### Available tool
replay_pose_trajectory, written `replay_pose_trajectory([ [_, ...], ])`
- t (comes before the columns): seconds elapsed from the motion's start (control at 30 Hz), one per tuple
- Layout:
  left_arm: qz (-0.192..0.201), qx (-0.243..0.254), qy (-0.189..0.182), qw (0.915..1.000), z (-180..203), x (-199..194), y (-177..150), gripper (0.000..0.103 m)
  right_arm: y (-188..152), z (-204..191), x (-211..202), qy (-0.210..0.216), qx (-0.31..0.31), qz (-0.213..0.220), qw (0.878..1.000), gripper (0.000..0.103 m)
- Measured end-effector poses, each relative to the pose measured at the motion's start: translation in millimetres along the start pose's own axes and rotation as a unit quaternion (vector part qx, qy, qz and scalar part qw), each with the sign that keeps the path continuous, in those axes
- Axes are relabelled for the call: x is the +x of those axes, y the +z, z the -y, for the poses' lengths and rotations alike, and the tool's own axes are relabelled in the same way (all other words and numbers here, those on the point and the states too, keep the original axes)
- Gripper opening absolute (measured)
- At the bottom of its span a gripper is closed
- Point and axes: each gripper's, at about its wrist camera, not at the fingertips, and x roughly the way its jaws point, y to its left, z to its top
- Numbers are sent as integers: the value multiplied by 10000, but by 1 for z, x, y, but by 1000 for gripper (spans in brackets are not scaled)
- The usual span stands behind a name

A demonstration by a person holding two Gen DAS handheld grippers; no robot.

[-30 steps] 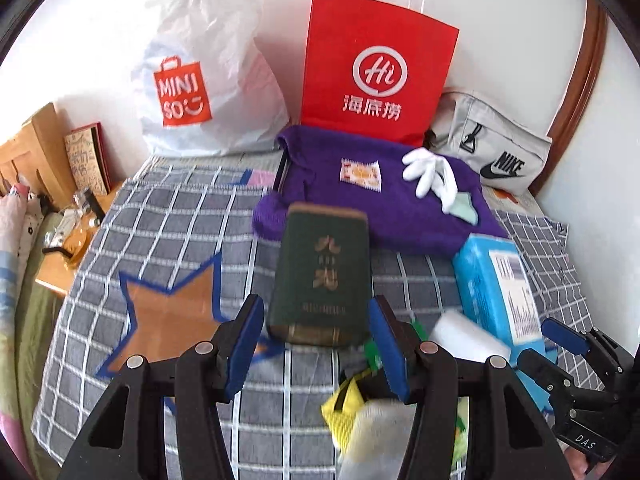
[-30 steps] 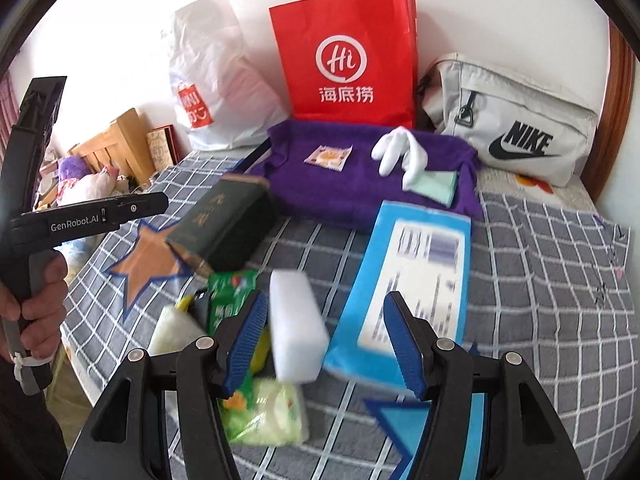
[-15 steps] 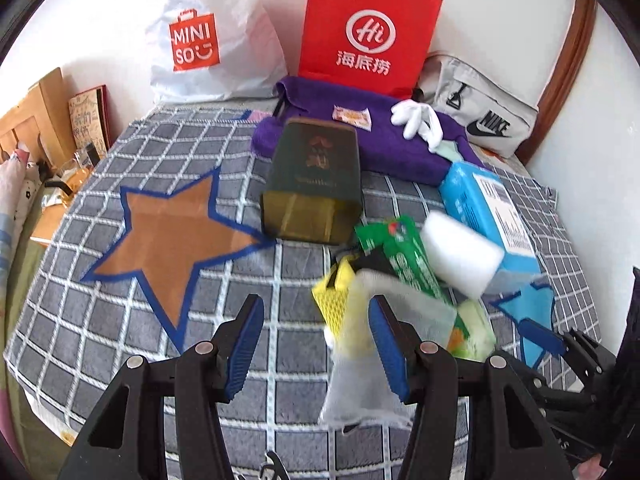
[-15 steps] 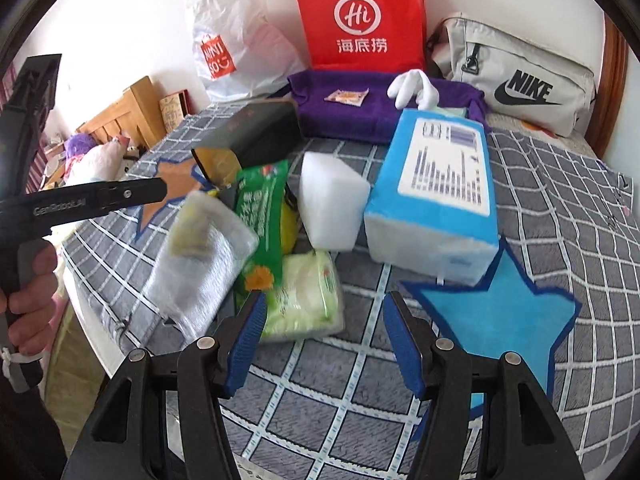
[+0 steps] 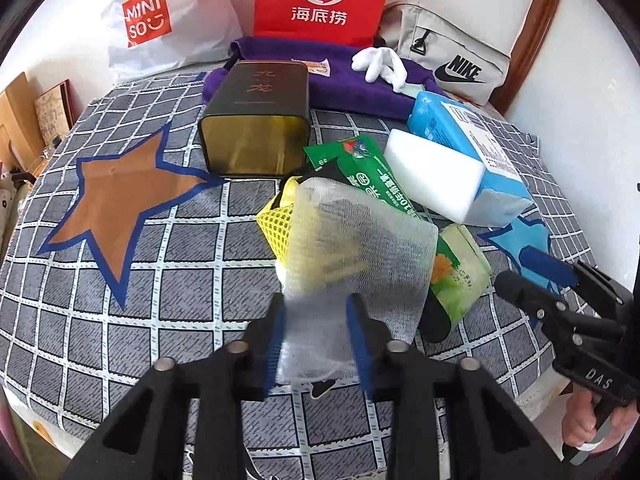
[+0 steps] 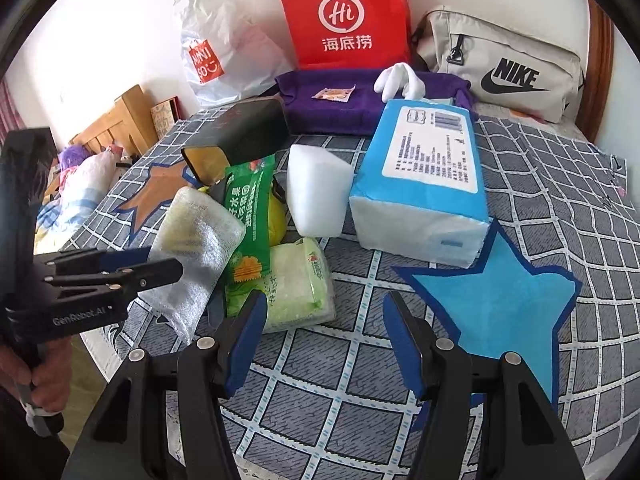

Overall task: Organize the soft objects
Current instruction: 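Move the left tool to the white mesh bag while the right tool approaches the white sponge block, then grasp the white mesh bag with the left tool while the right tool grasps the sponge block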

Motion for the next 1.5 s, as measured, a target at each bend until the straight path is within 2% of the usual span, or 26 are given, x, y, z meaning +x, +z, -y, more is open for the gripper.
replay_pose_trajectory([
  [0.07, 64, -3, -24, 10000, -1, -3, 1, 10, 5, 2, -2, -38, -4, 60, 10000, 60],
  [0.13, 153, -56, -135, 9998, -6, -8, 3, 8, 11, 3, -4, -67, -3, 115, 9999, 60],
  [0.2, 234, -163, -249, 9993, -13, -14, 5, 7, 20, 4, -5, -80, -4, 165, 9998, 60],
  [0.47, 485, -420, -117, 9979, -45, -32, 18, 6, 53, 0, 8, -202, -140, 221, 9995, 60],
  [0.6, 491, -487, -9, 9976, -58, -32, 23, 6, 65, -3, 20, -248, -197, 190, 9993, 60],
  [0.7, 446, -557, -23, 9974, -65, -26, 23, 6, 70, -12, 33, -480, -411, 162, 9979, 59],
  [0.73, 424, -589, -46, 9974, -67, -23, 23, 6, 70, -16, 35, -567, -509, 186, 9969, 57],
  [0.77, 408, -615, -50, 9973, -69, -21, 22, 6, 70, -21, 38, -665, -636, 184, 9956, 46],
  [0.83, 364, -658, -78, 9971, -72, -16, 22, 6, 69, -28, 42, -752, -862, 155, 9933, 33],
  [0.93, 310, -748, -87, 9967, -78, -10, 22, 6, 67, -33, 43, -770, -1079, 141, 9911, 31],
  [1.17, 311, -919, 14, 9953, -84, -10, 24, 6, 63, -21, 9, -615, -762, 439, 9942, 31],
  [1.3, 357, -869, 214, 9953, -78, -15, 27, 6, 55, -14, -18, -688, -675, 603, 9935, 31],
  [1.4, 277, -888, 494, 9944, -76, -15, 24, 6, 42, -6, -38, -682, -625, 654, 9936, 31],
  [1.5, 249, -954, 590, 9934, -79, -16, 14, 6, 22, 2, -49, -832, -648, 603, 9926, 31],
])
